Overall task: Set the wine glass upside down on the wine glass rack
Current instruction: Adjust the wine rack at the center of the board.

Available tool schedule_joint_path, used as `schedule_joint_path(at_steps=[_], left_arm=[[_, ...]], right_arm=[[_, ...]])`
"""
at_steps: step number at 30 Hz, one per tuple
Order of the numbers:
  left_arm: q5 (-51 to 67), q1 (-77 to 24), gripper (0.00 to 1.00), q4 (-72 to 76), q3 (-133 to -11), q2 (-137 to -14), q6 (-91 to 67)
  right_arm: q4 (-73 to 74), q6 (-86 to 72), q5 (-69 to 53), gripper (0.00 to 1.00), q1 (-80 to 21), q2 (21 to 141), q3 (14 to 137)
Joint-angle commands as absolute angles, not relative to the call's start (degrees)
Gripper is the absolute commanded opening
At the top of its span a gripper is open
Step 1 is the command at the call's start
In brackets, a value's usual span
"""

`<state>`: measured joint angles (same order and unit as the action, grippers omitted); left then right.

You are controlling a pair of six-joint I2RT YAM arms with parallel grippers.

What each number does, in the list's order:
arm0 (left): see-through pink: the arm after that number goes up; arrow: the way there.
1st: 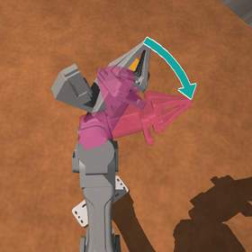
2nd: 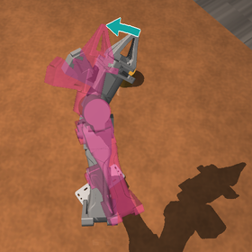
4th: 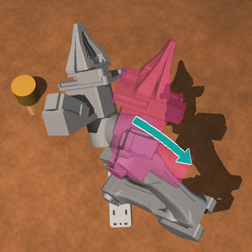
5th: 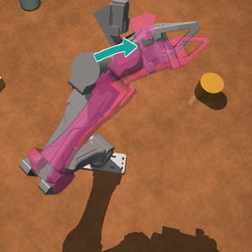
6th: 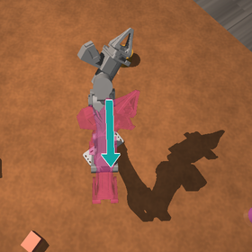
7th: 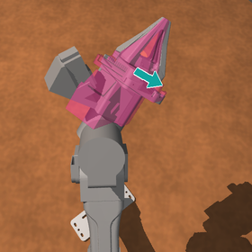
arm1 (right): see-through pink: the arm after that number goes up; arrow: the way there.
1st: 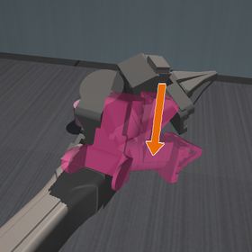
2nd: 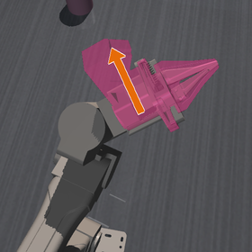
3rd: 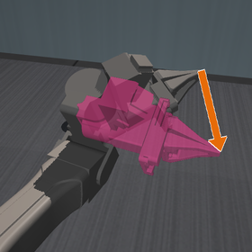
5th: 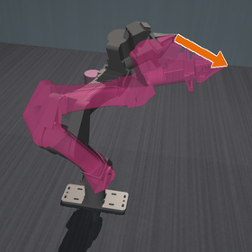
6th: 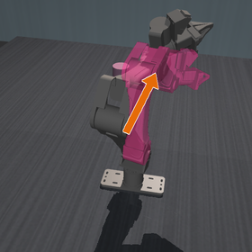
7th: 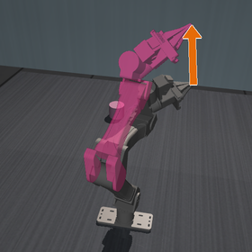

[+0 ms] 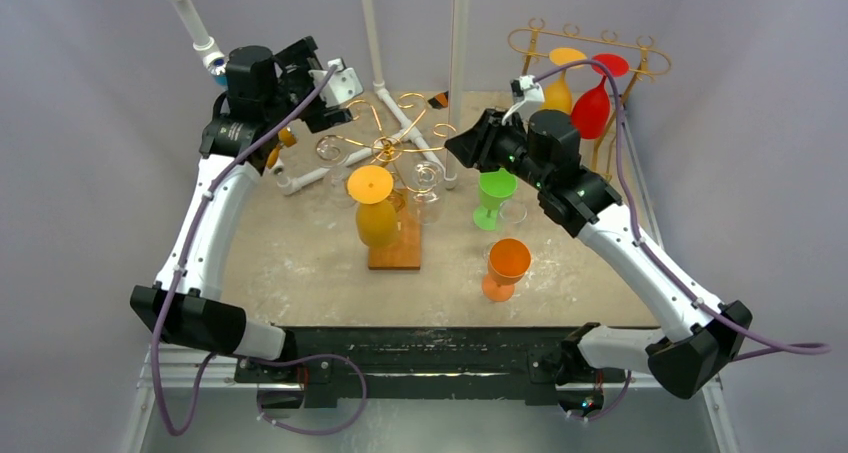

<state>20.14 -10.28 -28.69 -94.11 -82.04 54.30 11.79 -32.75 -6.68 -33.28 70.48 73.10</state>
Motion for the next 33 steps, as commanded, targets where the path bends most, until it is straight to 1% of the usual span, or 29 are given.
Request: schedule_joint_path(at_steps=[1,4,9,17,20,25,29,33], left_arm=[[16.58,-10.55,1.00,-27.24,-96.43,-78.89,52.22],[15.60,-10.55,1.00,-27.37,-96.17,-78.16,52.28],[13.00,-10.55,1.00,-28.19,-98.20,-77.95,52.69],[11.66,-10.55,1.00,-33.66,-104.64,-77.59,50.91],[13.17,-10.55,1.00,-37.70,-107.76,-76.64,49.39],[19.50,-10.55,1.00,-46.81,-111.38,-74.66,47.42],[24.30,-10.55,1.00,-51.09,-108.03,-70.43,48.32],[27.77,-10.55,1.00,-56.04,-104.15,-67.09,50.42]], right_arm=[[16.59,-32.11,-10.69,0.39,-35.11,70.05,75.88],[17.61,-31.27,-10.27,0.48,-34.99,70.05,77.04],[19.21,-29.81,-9.58,0.57,-34.01,70.45,79.59],[22.04,-28.07,-10.89,0.63,-31.33,73.72,84.62],[22.27,-27.40,-10.94,0.65,-30.04,74.30,84.81],[21.57,-27.11,-12.45,0.65,-28.53,75.78,85.12],[19.61,-27.55,-13.91,0.64,-27.70,76.99,85.47],[17.90,-28.78,-16.07,0.60,-26.82,78.13,86.22]])
